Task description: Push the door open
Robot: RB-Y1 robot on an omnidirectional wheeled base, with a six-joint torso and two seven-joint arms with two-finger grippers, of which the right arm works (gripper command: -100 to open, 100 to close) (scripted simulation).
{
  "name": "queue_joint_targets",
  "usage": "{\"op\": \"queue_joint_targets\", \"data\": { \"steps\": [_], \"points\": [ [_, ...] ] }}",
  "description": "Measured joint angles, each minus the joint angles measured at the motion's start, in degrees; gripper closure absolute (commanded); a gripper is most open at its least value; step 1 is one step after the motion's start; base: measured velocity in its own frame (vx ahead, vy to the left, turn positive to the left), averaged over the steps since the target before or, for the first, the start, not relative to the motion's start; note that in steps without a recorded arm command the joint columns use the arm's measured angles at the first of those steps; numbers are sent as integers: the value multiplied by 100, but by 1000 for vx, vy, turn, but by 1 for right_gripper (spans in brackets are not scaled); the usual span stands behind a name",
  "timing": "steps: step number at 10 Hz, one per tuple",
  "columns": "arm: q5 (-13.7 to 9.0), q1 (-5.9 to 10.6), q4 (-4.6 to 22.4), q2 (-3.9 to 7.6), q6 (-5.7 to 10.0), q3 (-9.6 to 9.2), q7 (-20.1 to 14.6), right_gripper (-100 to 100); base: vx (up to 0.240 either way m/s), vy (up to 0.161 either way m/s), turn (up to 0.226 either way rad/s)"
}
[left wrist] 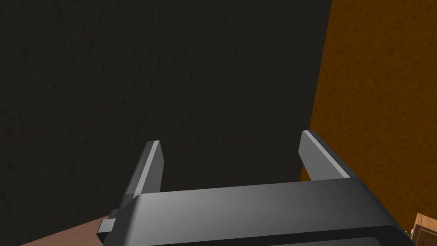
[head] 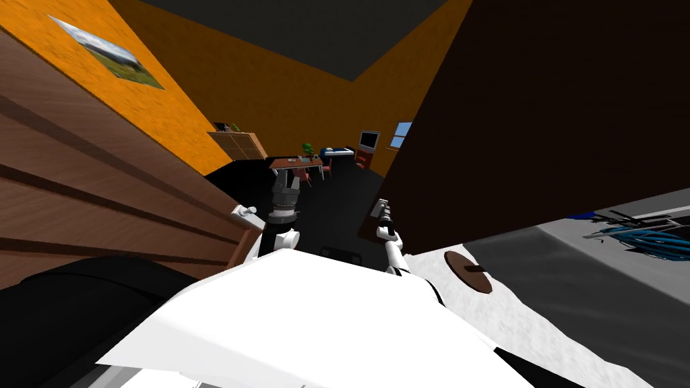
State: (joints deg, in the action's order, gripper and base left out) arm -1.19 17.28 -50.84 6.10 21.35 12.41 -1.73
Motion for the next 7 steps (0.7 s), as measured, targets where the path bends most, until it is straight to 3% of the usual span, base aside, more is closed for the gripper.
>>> {"op": "queue_joint_targets", "data": {
  "steps": [3, 6, 7],
  "points": [
    [-32, 19, 51, 55, 26, 128, 24, 100, 121, 55, -50],
    [-59, -66, -4, 65, -25, 227, 47, 100, 176, 57, -47],
    [-72, -5, 109, 92, 22, 277, 59, 100, 187, 71, -52]
  ]
}}
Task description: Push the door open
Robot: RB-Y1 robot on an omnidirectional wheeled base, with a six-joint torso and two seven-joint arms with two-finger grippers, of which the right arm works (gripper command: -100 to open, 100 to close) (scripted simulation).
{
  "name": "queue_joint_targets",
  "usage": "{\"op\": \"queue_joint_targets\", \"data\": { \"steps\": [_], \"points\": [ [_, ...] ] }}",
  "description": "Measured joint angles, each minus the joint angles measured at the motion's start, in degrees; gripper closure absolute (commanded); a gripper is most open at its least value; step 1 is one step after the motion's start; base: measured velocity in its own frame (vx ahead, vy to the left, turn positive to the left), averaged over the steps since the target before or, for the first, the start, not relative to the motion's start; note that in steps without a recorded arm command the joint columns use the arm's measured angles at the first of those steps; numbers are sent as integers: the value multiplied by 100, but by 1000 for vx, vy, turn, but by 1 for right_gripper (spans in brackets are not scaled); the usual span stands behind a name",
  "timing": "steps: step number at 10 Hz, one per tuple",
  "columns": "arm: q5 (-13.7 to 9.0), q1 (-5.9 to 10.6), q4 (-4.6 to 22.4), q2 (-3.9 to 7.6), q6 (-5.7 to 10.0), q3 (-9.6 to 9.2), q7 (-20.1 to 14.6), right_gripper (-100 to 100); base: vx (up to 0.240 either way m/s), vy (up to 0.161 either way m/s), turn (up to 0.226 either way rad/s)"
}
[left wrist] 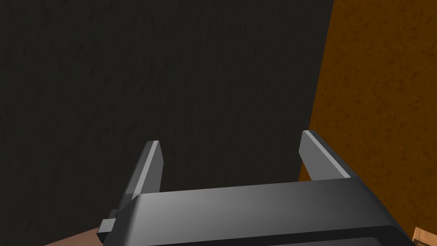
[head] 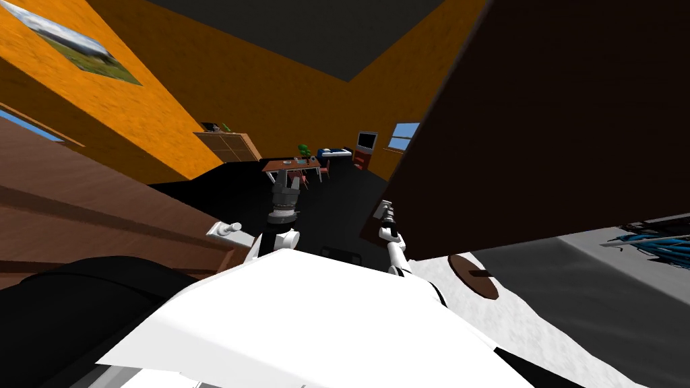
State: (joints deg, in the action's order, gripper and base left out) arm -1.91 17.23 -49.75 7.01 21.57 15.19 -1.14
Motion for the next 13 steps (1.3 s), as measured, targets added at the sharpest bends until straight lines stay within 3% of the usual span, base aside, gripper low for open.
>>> {"op": "queue_joint_targets", "data": {
  "steps": [7, 13],
  "points": [
    [-110, 0, 33, 114, 24, 452, 131, 100, 181, 86, -66],
    [-167, -30, 88, 171, 40, 683, 188, 100, 161, 42, -49]
  ]
}}
